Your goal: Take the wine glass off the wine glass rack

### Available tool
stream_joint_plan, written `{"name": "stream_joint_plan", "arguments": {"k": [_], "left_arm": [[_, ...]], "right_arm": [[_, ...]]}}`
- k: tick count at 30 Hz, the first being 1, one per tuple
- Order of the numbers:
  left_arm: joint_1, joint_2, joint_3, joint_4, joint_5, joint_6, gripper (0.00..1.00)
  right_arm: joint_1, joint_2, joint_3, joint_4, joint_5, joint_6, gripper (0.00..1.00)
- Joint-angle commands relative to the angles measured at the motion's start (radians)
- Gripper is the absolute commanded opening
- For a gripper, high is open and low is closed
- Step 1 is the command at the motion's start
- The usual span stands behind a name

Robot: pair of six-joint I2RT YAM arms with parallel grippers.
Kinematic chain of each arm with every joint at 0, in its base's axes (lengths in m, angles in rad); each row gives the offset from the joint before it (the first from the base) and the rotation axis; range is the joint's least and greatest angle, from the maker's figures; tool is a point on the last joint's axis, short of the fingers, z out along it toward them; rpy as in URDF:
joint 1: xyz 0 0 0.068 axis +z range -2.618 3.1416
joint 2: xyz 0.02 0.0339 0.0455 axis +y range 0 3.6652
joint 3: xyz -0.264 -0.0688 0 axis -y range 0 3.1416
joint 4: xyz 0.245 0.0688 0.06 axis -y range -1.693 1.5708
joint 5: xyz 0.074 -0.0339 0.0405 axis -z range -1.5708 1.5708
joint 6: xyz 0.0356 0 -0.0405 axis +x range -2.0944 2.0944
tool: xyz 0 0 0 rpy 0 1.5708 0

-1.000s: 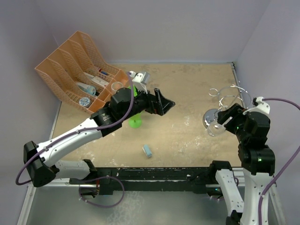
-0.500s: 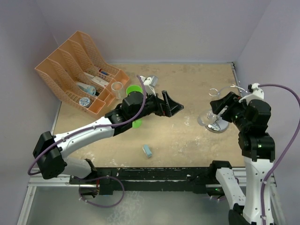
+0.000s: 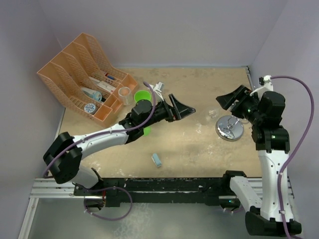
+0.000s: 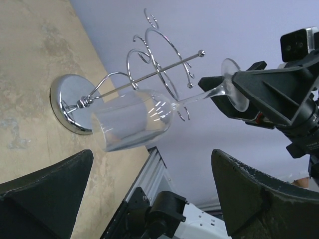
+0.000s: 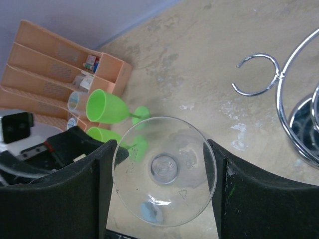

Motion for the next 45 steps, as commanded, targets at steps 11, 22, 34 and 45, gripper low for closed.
{"name": "stream_joint_plan", "arguments": {"k": [11, 22, 34, 45], "left_arm": [[0.028, 0.06, -0.036, 0.245, 0.069, -0.178, 1.0], [0.05, 0.106, -0.063, 0.407, 0.106, -0.292, 0.97], [0.064, 0.064, -0.099, 0.52, 0.105, -0.341, 0.92], [0.064, 0.122, -0.11, 0.803, 0.155, -0.53, 0.71]], "right_arm": [[0.002, 0.06, 0.108, 0.228, -0.189, 0.144, 0.13], [0.002, 0.062, 0.099, 0.297, -0.293, 0.211, 0.13], [0.002, 0.044, 0.058, 0.343, -0.33, 0.25, 0.12], [0.002, 0.027, -0.046, 0.465, -0.416, 0.334, 0.11]]}}
